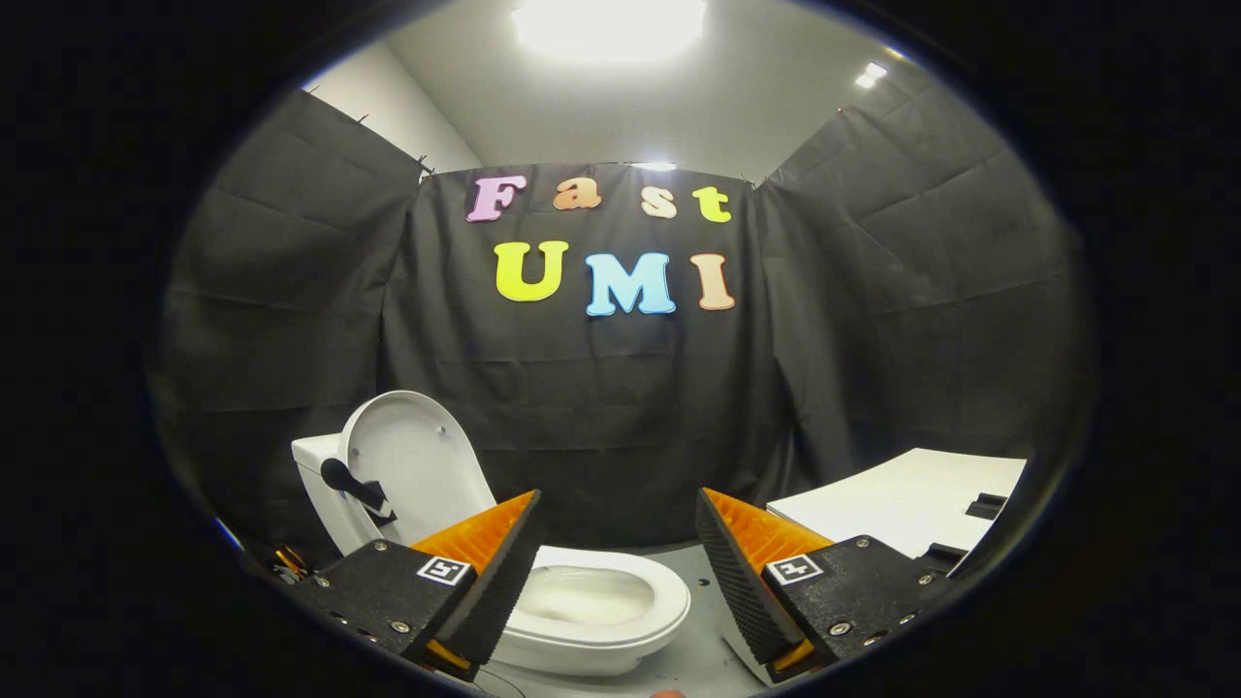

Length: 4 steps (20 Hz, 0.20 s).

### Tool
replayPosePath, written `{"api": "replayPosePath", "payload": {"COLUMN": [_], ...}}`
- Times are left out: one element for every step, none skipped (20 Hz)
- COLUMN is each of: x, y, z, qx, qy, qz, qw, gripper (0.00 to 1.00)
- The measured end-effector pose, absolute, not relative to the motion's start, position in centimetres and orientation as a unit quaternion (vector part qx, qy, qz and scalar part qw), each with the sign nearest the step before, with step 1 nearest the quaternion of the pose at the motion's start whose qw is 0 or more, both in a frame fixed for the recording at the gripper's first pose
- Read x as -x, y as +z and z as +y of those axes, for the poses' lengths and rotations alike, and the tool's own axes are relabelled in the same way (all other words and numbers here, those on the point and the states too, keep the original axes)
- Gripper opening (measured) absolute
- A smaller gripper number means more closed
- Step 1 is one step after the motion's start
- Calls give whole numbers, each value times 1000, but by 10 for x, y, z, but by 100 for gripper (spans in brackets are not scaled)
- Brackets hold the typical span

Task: Open the toilet lid.

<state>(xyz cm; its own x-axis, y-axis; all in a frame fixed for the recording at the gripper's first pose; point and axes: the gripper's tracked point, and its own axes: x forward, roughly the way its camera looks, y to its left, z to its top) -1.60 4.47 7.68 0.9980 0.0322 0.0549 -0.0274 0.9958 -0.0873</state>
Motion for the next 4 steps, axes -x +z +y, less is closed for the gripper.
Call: {"api": "replayPosePath", "payload": {"x": [16,16,16,16], "y": [75,75,76,75], "z": [44,43,43,43], "qx": [43,43,43,42], "qy": [15,14,14,13], "qz": [-27,-27,-27,-27], "qw": [999,999,999,999], "gripper": [95,95,95,95]}}
